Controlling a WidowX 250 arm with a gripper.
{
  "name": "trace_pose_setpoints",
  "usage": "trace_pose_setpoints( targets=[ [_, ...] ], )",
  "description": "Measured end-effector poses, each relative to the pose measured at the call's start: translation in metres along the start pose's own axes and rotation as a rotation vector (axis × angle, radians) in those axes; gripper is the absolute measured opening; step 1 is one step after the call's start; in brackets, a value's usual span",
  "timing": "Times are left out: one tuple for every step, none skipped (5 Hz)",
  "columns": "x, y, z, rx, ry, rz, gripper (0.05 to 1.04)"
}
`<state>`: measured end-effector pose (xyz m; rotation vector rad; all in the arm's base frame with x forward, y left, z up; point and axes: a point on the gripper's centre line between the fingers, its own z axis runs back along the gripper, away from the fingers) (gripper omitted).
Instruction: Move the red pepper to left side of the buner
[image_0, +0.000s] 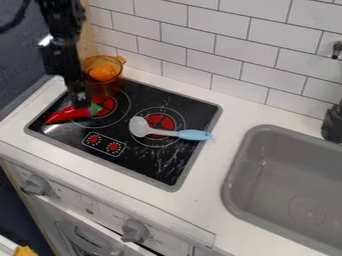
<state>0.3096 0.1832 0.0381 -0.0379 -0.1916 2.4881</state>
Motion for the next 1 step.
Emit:
trace_pose_setpoints(
  targets=[
    [-0.0084,-0.0052,0.0238,-0.015,0.069,0.013,1.001]
  ],
)
